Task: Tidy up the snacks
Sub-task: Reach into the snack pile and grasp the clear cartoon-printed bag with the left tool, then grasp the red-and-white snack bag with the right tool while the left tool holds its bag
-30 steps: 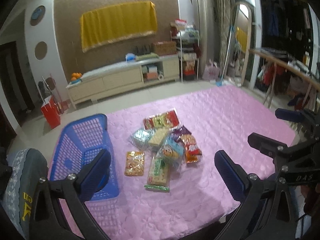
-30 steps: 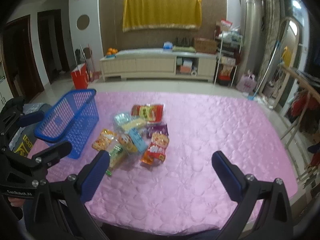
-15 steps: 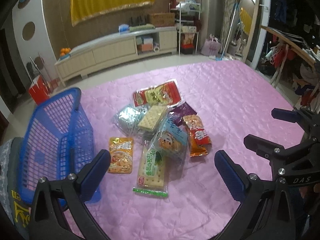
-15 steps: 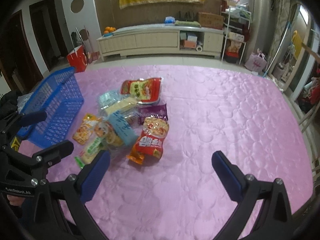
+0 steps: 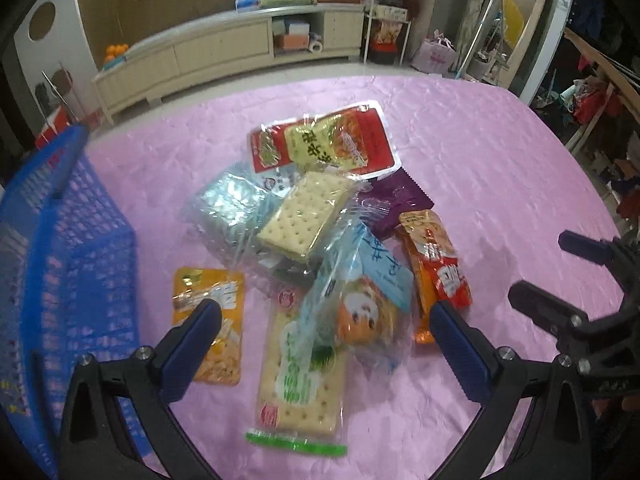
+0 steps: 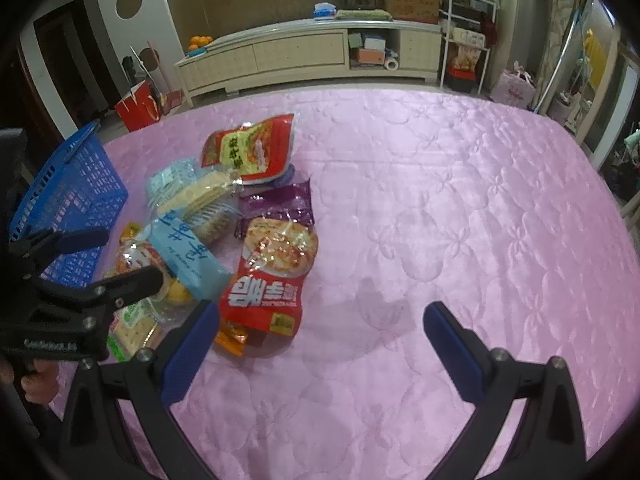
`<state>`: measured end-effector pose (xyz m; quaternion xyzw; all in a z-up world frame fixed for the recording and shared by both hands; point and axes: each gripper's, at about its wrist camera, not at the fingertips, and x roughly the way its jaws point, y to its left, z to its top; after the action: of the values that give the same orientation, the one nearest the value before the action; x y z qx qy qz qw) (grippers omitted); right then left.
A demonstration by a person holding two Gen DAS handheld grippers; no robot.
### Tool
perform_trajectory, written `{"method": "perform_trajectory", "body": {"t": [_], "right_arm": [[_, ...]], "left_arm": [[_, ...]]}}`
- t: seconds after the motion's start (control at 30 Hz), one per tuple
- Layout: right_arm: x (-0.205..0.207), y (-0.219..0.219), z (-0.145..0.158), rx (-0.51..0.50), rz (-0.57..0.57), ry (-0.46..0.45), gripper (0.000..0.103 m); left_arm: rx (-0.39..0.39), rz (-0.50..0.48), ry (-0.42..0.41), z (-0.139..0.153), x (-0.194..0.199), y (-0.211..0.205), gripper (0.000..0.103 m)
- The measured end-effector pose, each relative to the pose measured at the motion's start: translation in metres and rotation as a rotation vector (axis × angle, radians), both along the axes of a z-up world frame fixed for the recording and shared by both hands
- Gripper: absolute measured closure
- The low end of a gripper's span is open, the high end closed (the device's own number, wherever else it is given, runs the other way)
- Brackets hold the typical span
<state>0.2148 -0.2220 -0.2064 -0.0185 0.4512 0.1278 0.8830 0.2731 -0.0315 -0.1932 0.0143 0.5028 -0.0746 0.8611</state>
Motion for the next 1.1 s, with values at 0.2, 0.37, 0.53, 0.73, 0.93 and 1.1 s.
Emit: {"method": "perform_trajectory", "body": {"t": [0.2,0.37,0.53,0.73,0.93,1.1], "right_arm": [[0.001,-0.004,-0.004,0.010,-0.006,0.016,0.000],[0.000,-0.006,0.000,0.032,-0.001,0.031,0.000],[-0.002,-0.002,0.003,0.047,0.006,0.045,0.000],[0.006,0.011,0.001,0.058,0.025,0.071,0.000],[0.022,0.030,-0.019,0.036,0.042,0.134,0.002],[0.036,0.030,-0.039,0.091,0.045,0.215,0.022]], "left_arm": [[-0.020,-0.023,0.039,-0.018,0.013,-0.004,0.032],[-0.063,-0.051,0.037,-0.017,0.005,-0.011,0.058],[-0.053,-0.035,0.003,-0.006,-0.008,-0.014,0.063],[0.003,0.026,-0.110,0.024,-0.029,0.001,0.063],[0.009,0.098,-0.100,0.015,-0.027,0.026,0.063],[0.023,0.096,-0.100,0.011,-0.026,0.033,0.063]]}}
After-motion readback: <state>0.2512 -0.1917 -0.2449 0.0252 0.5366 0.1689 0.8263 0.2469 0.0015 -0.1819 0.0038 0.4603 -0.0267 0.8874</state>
